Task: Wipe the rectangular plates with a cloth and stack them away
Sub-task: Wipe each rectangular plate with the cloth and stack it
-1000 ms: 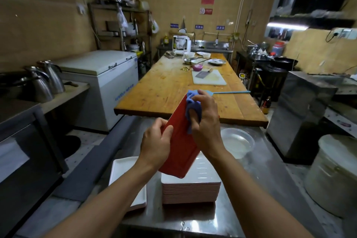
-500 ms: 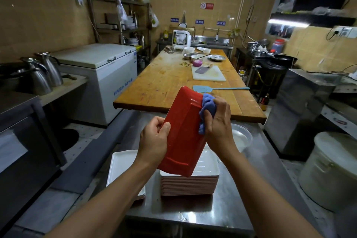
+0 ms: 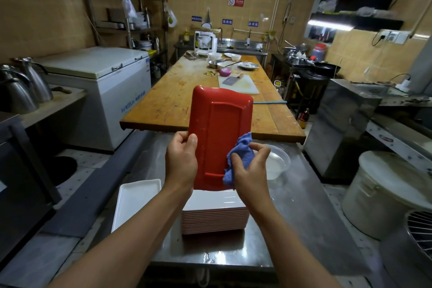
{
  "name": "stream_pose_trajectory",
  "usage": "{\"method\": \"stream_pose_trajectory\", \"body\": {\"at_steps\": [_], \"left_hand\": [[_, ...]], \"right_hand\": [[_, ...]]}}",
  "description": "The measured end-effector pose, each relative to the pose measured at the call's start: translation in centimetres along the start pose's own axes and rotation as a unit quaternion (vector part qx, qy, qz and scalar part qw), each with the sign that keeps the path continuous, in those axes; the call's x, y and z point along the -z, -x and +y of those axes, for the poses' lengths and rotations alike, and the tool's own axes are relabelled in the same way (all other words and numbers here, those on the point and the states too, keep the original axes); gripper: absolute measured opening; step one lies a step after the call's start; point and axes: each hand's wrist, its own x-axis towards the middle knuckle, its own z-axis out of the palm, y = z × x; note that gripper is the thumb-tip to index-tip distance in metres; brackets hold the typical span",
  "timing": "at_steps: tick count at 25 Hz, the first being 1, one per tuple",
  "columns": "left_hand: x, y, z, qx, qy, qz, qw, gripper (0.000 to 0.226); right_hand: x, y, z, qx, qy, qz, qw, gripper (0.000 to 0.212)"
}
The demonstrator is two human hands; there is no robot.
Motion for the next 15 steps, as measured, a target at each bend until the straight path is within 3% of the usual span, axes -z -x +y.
{"method": "stream_pose_trajectory", "body": {"at_steps": [3,7,9,11,13,15], "left_hand": [[0.1,0.1,-0.9,0.089,0.041,-0.025,0.995,0.018],[1.5,0.0,-0.9,0.137,-0.049,-0.132,0.981,0.023],[2.2,-0.6,0.2,0.072,-0.148,-0.138,0.977,0.063],[2.5,-2.1,2.0,-0.038,-0.267,-0.098,0.958,0.093],[2.4,-3.7,4.3,-0.128,-0.371,-0.093,0.915,0.098],[2.1,-5.1,6.0,-0.137,-0.395,-0.162,0.894,0.085]], "right_hand": [[1.3,-1.1,-0.5,-0.037,-0.065,-0.019,0.997,0.039],[1.9,-2.3,-0.7,-0.033,-0.001,-0.028,0.999,0.044],[2.4,-2.9,-1.1,-0.026,0.031,-0.047,0.998,0.045],[2.9,-3.3,-1.7,-0.015,0.043,-0.093,0.995,0.045],[3.5,-3.7,-2.3,0.003,0.066,-0.143,0.987,0.043],[3.9,-4.1,-2.9,0.013,0.08,-0.192,0.978,0.042]]}}
